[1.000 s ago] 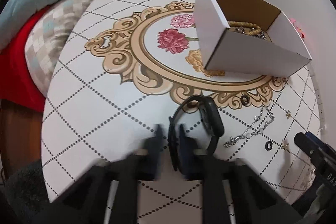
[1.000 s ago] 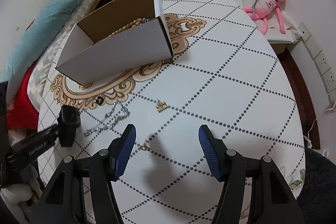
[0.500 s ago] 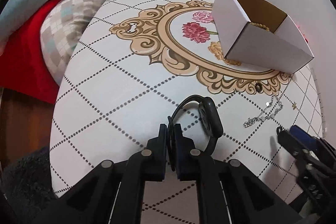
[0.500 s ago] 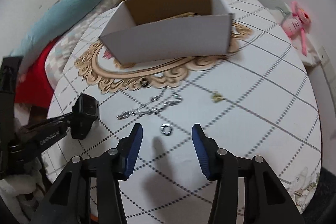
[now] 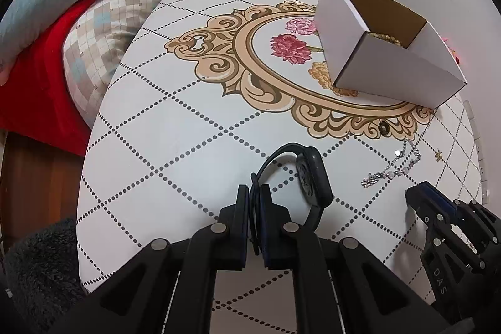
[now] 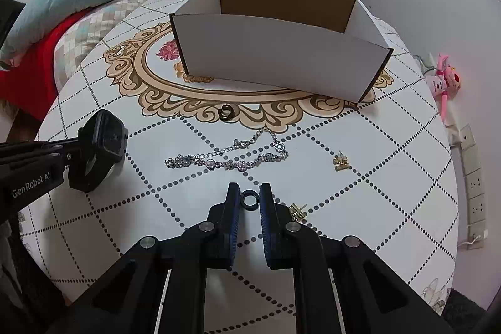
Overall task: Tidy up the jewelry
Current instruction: 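Carry the watch band and ring into the box while both tools open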
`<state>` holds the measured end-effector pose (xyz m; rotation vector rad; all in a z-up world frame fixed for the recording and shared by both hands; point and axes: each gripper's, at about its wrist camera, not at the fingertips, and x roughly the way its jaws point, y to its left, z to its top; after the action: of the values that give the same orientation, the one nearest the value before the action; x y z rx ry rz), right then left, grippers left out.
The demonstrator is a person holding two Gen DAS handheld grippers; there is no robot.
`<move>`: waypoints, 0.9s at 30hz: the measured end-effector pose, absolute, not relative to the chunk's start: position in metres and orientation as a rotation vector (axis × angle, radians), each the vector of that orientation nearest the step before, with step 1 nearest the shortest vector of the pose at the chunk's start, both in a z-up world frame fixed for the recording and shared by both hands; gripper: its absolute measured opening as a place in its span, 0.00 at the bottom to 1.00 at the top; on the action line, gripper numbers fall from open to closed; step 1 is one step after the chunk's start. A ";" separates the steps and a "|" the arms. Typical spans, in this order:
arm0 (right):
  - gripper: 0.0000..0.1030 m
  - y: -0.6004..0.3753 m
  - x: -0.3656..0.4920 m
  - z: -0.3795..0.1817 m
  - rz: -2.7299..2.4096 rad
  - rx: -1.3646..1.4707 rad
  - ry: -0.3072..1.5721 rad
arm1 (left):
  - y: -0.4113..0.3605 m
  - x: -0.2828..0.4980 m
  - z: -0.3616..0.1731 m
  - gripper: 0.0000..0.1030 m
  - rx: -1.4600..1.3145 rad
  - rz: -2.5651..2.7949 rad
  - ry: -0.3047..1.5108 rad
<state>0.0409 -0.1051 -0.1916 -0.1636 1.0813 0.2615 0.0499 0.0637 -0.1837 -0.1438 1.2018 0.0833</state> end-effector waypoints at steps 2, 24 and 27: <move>0.13 -0.106 0.041 -0.188 0.263 -0.140 1.081 | 0.061 0.049 -0.178 0.04 -0.147 0.076 1.191; 0.13 -0.177 0.180 -0.077 0.313 0.160 1.003 | -0.005 0.182 -0.085 0.05 -0.130 -0.180 1.112; 0.13 -0.176 0.199 -0.090 0.332 0.162 1.054 | -0.002 0.205 -0.096 0.12 -0.147 -0.168 1.173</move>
<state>0.1987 -0.1757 -0.0896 0.1623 1.0535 0.3319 0.2048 -0.0023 -0.0956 -0.1469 1.1726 -0.1679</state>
